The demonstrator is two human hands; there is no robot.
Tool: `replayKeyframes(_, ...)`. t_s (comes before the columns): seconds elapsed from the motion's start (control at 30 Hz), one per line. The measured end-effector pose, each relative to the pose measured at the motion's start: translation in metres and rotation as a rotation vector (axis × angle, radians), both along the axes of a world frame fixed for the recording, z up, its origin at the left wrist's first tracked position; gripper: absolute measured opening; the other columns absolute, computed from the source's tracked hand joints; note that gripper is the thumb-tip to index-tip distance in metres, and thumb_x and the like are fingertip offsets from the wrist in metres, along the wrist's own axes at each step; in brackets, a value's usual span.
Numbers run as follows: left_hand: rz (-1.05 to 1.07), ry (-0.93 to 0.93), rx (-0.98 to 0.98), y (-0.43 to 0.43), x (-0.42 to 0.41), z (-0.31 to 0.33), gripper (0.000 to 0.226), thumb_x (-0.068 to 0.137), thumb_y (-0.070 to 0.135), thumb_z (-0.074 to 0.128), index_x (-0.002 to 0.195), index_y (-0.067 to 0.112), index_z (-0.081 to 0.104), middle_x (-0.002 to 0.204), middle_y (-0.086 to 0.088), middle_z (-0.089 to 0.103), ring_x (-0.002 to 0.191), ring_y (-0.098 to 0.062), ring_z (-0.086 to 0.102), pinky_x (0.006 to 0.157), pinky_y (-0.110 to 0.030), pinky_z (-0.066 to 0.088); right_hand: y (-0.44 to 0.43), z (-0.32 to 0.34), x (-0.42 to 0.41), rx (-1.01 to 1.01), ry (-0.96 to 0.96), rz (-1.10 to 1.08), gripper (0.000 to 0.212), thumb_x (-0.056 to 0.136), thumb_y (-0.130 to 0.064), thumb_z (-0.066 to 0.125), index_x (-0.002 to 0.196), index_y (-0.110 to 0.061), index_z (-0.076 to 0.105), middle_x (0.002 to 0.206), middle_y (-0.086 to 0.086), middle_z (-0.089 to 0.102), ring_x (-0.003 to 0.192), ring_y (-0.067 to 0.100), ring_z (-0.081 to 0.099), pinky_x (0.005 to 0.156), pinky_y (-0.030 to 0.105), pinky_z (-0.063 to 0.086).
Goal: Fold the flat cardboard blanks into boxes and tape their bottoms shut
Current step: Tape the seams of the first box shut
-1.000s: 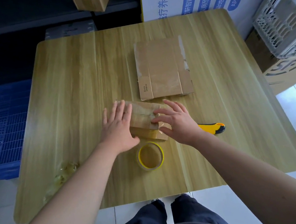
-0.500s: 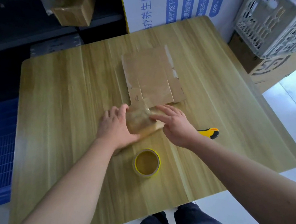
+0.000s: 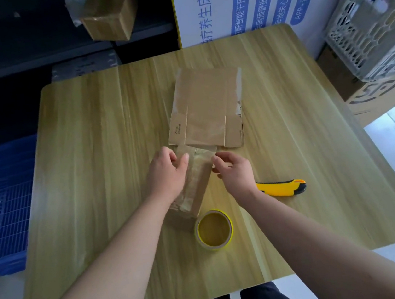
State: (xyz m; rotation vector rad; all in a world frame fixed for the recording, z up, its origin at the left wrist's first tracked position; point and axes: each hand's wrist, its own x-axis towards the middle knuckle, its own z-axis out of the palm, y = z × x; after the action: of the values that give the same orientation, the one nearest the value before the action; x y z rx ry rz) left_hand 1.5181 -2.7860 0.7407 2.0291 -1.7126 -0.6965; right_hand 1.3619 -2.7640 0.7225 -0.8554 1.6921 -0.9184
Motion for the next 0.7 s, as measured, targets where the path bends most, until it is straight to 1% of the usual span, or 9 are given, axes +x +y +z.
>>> replayKeyframes(0.1,0.1,0.193,0.091,-0.021,0.0,-0.004,0.026,0.093,0.041,0.057,0.107,0.02,0.054,0.093,0.003,0.058,0.083,-0.021,0.056,0.072,-0.031,0.043,-0.01,0.003,0.0,0.021,-0.045,-0.024,0.01,0.091,-0.026,0.062,0.093,-0.021,0.07,0.085,-0.002,0.072,0.074,0.012,0.068,0.079,0.039,0.057)
replayKeyframes(0.17,0.217,0.373,0.147,-0.03,0.0,-0.008,0.023,0.091,0.041,0.06,0.097,0.018,0.06,0.085,0.006,0.06,0.079,-0.019,0.057,0.07,-0.028,0.045,-0.014,0.002,0.001,0.056,-0.087,-0.047,0.011,0.091,-0.026,0.063,0.093,-0.019,0.071,0.083,-0.003,0.071,0.069,0.011,0.066,0.074,0.036,0.056)
replayKeyframes(0.23,0.322,0.479,0.169,-0.035,-0.001,-0.011,0.027,0.086,0.042,0.067,0.083,0.016,0.062,0.077,0.008,0.06,0.073,-0.014,0.056,0.068,-0.027,0.043,-0.015,0.0,0.002,0.1,-0.134,-0.077,0.012,0.091,-0.026,0.064,0.092,-0.017,0.072,0.08,-0.005,0.069,0.066,0.011,0.063,0.067,0.033,0.052)
replayKeyframes(0.3,0.371,0.502,0.193,-0.038,-0.004,-0.013,0.03,0.08,0.042,0.074,0.074,0.016,0.06,0.071,0.007,0.061,0.066,-0.011,0.054,0.064,-0.026,0.043,-0.015,-0.003,0.003,0.157,-0.2,-0.12,0.012,0.09,-0.026,0.065,0.089,-0.016,0.072,0.079,-0.005,0.069,0.067,0.013,0.061,0.062,0.029,0.048)
replayKeyframes(0.37,0.402,0.49,0.209,-0.041,-0.008,-0.014,0.027,0.078,0.032,0.075,0.066,0.016,0.057,0.061,0.007,0.056,0.058,-0.013,0.049,0.056,-0.025,0.039,-0.016,-0.006,0.006,0.231,-0.264,-0.166,0.011,0.088,-0.026,0.067,0.085,-0.017,0.071,0.079,-0.003,0.068,0.069,0.015,0.06,0.06,0.028,0.046)
replayKeyframes(0.5,0.519,0.492,0.212,-0.039,-0.012,-0.02,0.023,0.074,0.017,0.066,0.059,0.017,0.05,0.039,0.009,0.047,0.042,-0.011,0.04,0.043,-0.021,0.031,-0.021,-0.011,0.012,0.371,-0.37,-0.241,0.009,0.084,-0.023,0.07,0.086,-0.015,0.067,0.079,0.0,0.065,0.073,0.019,0.059,0.06,0.028,0.044)
replayKeyframes(0.57,0.569,0.501,0.218,-0.036,-0.009,-0.024,0.02,0.076,0.018,0.066,0.064,0.016,0.051,0.047,0.009,0.051,0.047,-0.013,0.044,0.047,-0.023,0.032,-0.029,-0.013,0.018,0.43,-0.389,-0.247,0.01,0.081,-0.022,0.071,0.086,-0.013,0.067,0.079,0.001,0.063,0.074,0.02,0.057,0.06,0.028,0.044)
replayKeyframes(0.63,0.587,0.509,0.229,-0.034,-0.003,-0.027,0.012,0.079,0.018,0.065,0.077,0.012,0.055,0.061,0.004,0.056,0.055,-0.014,0.047,0.05,-0.025,0.035,-0.037,-0.013,0.026,0.489,-0.407,-0.257,0.01,0.08,-0.019,0.067,0.083,-0.011,0.064,0.079,0.004,0.059,0.073,0.022,0.052,0.06,0.029,0.042)
replayKeyframes(0.7,0.586,0.522,0.23,-0.034,0.001,-0.029,0.011,0.081,0.016,0.062,0.088,0.01,0.056,0.067,0.003,0.056,0.057,-0.013,0.048,0.051,-0.025,0.036,-0.044,-0.013,0.033,0.546,-0.411,-0.268,0.007,0.079,-0.017,0.063,0.081,-0.01,0.06,0.08,0.005,0.056,0.071,0.022,0.049,0.06,0.029,0.04)
